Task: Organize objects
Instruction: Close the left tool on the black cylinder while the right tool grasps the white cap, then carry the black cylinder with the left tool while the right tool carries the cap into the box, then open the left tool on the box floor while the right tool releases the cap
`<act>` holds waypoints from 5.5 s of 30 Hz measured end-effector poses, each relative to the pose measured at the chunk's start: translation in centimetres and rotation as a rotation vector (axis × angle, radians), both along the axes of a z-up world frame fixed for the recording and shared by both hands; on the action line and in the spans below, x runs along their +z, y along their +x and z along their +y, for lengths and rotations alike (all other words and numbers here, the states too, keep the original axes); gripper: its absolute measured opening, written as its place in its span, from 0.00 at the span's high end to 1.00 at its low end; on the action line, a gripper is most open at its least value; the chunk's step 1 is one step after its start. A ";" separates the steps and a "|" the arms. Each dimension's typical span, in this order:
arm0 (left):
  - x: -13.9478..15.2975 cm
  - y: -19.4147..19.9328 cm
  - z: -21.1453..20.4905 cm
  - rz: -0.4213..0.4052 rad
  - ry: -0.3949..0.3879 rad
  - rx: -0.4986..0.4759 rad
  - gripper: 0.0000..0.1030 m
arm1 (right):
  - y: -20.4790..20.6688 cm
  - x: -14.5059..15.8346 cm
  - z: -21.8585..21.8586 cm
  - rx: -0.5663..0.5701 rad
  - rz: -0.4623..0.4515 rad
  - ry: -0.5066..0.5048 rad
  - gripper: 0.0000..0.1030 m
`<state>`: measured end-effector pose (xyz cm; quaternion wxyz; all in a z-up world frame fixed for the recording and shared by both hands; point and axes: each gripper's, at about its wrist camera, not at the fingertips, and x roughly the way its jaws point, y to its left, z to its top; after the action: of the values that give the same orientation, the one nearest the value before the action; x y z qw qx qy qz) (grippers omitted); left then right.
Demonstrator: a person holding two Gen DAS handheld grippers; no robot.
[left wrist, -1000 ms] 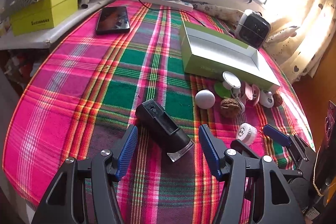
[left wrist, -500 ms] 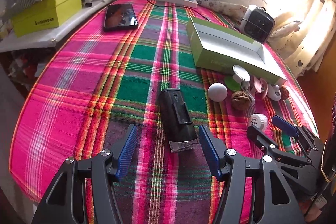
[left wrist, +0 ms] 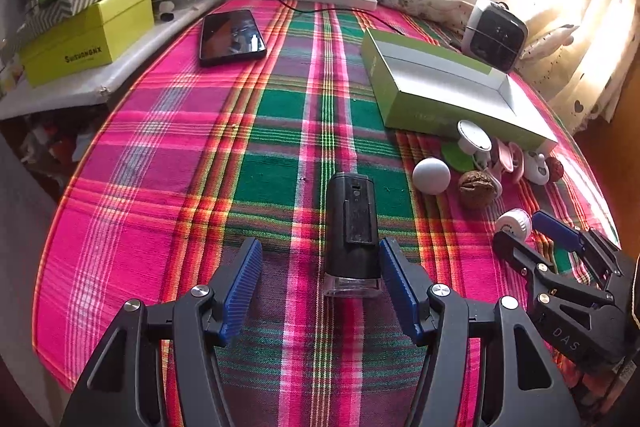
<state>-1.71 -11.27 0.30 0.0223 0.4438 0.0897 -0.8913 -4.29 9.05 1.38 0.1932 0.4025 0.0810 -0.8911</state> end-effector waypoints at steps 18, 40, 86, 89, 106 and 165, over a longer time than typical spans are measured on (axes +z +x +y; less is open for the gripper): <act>0.1 -0.9 1.0 0.021 -0.039 -0.052 0.72 | 0.0 0.0 -0.1 -0.001 0.008 -0.006 0.60; 1.4 -1.1 2.7 0.056 0.002 -0.108 0.76 | -0.2 0.7 0.9 0.022 0.016 -0.049 0.81; 4.7 -15.4 6.1 0.119 0.049 -0.256 0.77 | -14.5 5.0 2.4 -0.032 -0.006 -0.098 0.81; 4.4 -15.6 6.1 0.113 0.052 -0.260 0.77 | -14.7 4.9 2.3 -0.028 0.000 -0.098 0.81; 2.9 -16.0 6.1 0.015 0.016 -0.333 0.76 | -15.3 4.2 2.4 -0.032 -0.034 -0.112 0.81; 1.5 -23.7 6.6 -0.025 -0.001 -0.296 0.77 | -21.4 1.2 -0.4 -0.040 -0.121 -0.021 0.81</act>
<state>-25.37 -4.71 1.82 -0.1080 0.4631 0.0227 -0.8794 -25.72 8.61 2.62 0.1839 0.4552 0.0519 -0.8696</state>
